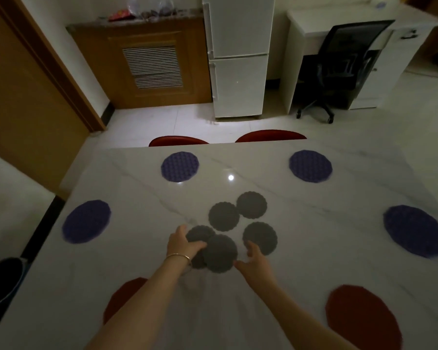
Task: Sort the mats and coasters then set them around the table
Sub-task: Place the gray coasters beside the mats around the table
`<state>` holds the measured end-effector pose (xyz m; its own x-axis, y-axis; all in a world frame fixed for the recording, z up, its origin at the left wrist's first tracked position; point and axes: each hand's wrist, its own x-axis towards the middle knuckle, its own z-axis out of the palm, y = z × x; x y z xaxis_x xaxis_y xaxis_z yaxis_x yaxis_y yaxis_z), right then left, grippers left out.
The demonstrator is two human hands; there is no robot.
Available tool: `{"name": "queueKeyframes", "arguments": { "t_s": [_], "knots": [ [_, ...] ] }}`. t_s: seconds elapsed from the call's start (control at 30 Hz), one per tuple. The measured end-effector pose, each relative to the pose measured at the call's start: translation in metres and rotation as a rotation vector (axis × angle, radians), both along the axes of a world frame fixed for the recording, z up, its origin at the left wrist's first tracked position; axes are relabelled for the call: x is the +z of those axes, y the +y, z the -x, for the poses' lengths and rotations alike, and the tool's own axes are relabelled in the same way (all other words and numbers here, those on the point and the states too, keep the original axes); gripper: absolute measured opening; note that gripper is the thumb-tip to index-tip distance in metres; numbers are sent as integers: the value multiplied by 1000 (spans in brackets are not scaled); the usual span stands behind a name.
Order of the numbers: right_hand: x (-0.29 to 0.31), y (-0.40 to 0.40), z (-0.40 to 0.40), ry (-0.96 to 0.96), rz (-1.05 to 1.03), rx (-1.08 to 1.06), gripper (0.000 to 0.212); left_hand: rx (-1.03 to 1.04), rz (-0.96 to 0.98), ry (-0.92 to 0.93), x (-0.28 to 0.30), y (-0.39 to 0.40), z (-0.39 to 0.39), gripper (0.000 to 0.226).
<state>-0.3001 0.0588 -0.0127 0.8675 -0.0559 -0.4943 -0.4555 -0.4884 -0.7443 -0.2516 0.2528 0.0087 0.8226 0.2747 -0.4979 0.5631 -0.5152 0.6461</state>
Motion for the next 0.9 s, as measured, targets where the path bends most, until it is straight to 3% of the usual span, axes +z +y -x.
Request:
{"name": "queueKeyframes", "arguments": {
  "t_s": [0.1, 0.27, 0.53, 0.7, 0.8, 0.9],
  "knots": [
    [-2, 0, -8, 94, -131, -96, 72, 99, 54, 59, -11, 2, -10, 93],
    [-1, 12, -17, 165, -226, -109, 71, 68, -48, 71, -20, 0, -10, 85],
    [6, 26, -23, 211, -390, -233, 70, 166, 157, 88, -27, -13, -13, 79],
    [6, 29, -26, 223, -419, -272, 69, 174, 195, 83, -30, -10, -17, 36],
    [4, 32, -27, 229, -436, -292, 69, 209, 227, 90, -27, -7, -17, 31],
    [1, 34, -28, 238, -430, -311, 68, 211, 222, 87, -23, -6, -19, 41]
  ]
}}
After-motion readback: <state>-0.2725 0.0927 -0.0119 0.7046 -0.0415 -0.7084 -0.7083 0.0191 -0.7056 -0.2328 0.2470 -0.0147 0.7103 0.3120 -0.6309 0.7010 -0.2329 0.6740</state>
